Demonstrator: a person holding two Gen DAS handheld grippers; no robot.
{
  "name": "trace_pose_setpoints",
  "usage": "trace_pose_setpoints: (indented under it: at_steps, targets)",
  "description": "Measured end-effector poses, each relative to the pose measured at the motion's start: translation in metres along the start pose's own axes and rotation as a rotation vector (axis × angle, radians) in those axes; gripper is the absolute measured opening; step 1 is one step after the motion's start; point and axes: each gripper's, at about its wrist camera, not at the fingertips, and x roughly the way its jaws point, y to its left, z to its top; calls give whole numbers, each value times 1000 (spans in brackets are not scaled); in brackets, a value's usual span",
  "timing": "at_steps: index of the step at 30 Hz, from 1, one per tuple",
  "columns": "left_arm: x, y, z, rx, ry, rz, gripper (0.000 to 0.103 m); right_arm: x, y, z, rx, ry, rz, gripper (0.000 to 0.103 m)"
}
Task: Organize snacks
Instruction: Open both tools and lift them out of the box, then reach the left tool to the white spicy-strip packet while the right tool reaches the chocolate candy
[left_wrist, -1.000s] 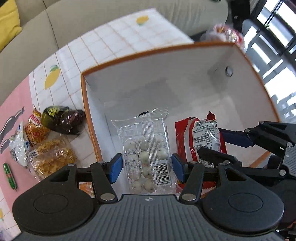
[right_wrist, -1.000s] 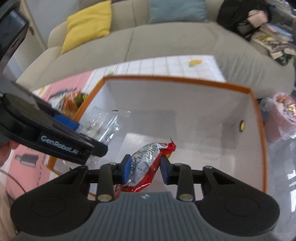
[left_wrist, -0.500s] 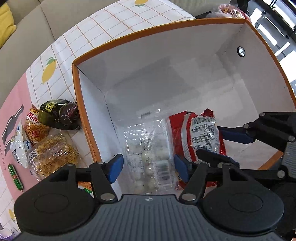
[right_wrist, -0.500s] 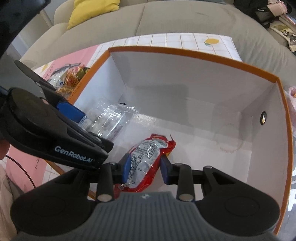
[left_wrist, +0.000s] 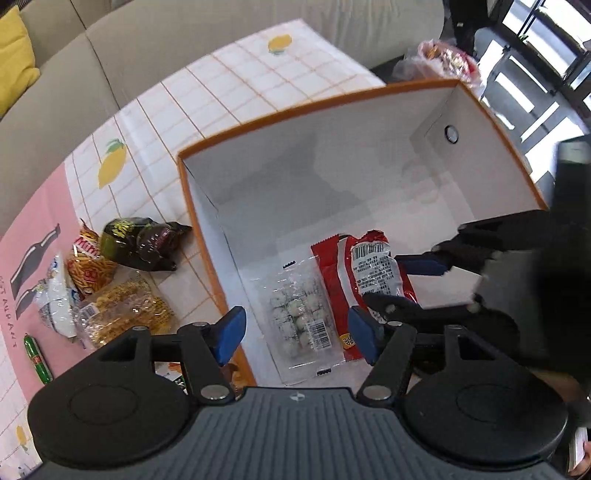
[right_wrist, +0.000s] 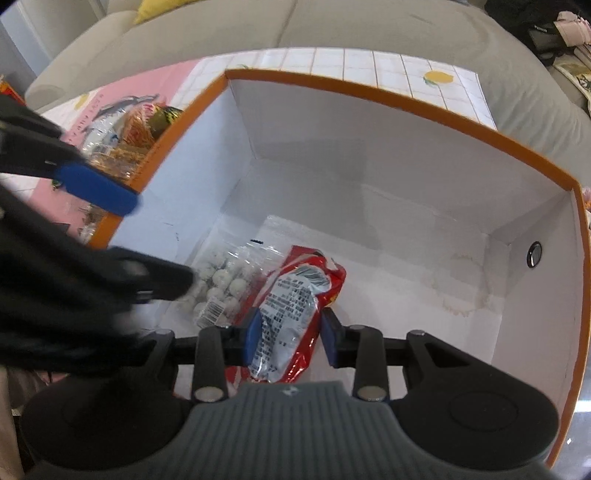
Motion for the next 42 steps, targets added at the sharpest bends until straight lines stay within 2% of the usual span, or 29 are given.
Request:
trace_pose_setpoints:
  at_steps: [5,7,9,18,24,30,35,38,42]
  targets:
    - [-20,7,-9,-7,-51,9,75,0,4,2,18,26,-40,42]
    - [-27,9,-13,-9,-67,17,75,-6,5,2,26,16,-49,54]
    - [-32,14,-18,-7,-82,21,75,-10,9,3,29,9,-65,60]
    - [-72,30,-48,-27,-171,41,75,-52,26,-2,83,-63,-106,65]
    - [-102,44,-80,-55,-266,62,75,-92,56,-7,104,-164,-107,70]
    - [-124,62,-121,-94,-376,48,75,-122,98,-20,115,-282,-90,72]
    - [-127,86,-157,-171,-450,42,75,-132,135,-41,126,-429,-55,72]
    - [-119,100,-179,-213,-454,54,75,-130,156,-59,140,-491,-42,72]
    - [-101,110,-202,-226,-435,58,75,-118,181,-78,133,-532,-48,69]
